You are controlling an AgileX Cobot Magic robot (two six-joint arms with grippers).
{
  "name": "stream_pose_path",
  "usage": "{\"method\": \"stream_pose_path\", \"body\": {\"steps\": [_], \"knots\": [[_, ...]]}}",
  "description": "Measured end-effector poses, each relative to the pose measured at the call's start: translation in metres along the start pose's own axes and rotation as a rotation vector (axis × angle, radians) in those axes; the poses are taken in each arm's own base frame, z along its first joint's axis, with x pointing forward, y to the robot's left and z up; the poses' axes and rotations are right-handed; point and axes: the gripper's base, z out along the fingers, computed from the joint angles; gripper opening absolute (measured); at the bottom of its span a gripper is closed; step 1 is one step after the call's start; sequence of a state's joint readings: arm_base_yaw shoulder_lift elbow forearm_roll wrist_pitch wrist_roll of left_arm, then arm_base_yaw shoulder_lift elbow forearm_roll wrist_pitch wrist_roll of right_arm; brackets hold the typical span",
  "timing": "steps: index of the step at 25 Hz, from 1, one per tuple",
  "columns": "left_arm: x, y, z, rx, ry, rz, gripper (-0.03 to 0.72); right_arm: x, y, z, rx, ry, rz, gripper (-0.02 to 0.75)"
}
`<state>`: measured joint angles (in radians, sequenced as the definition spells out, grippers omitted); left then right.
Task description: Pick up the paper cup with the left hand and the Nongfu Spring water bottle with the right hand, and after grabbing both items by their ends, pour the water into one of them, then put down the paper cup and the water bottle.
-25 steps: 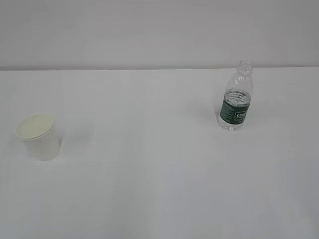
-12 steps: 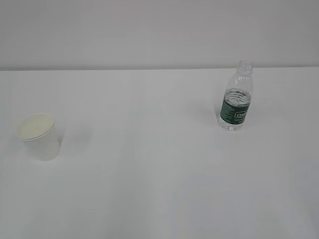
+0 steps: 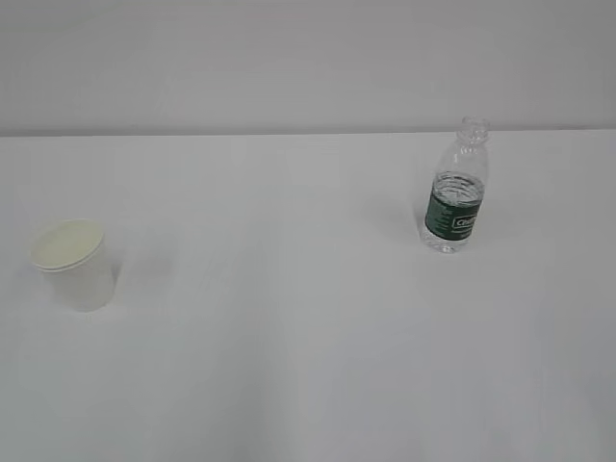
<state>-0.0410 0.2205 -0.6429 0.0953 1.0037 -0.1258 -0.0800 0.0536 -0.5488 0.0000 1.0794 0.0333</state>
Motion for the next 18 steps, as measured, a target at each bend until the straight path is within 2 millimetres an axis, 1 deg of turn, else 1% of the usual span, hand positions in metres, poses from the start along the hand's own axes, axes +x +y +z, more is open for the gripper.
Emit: {"method": "stream_pose_path", "body": {"steps": [3,6,9,12,15,18], "knots": [[-0.012,-0.003,0.0,0.025,-0.078,-0.006,0.474,-0.008,0.002,-0.002,-0.02,-0.021,-0.012,0.573],[-0.014,-0.004,0.0,0.052,-0.102,0.003,0.474,-0.021,0.004,-0.001,-0.038,-0.038,-0.046,0.573],[-0.016,-0.004,0.001,0.062,-0.107,0.017,0.474,-0.036,0.005,0.008,-0.046,-0.05,-0.061,0.573],[-0.021,-0.005,0.007,0.061,-0.108,0.021,0.474,-0.051,0.008,0.022,-0.073,-0.07,-0.046,0.573],[-0.028,-0.007,0.015,0.064,-0.115,0.024,0.474,-0.062,0.011,0.03,-0.095,-0.126,-0.044,0.573],[-0.036,-0.009,0.025,0.069,-0.129,0.027,0.474,-0.07,0.011,0.034,-0.098,-0.178,-0.079,0.573]]}}
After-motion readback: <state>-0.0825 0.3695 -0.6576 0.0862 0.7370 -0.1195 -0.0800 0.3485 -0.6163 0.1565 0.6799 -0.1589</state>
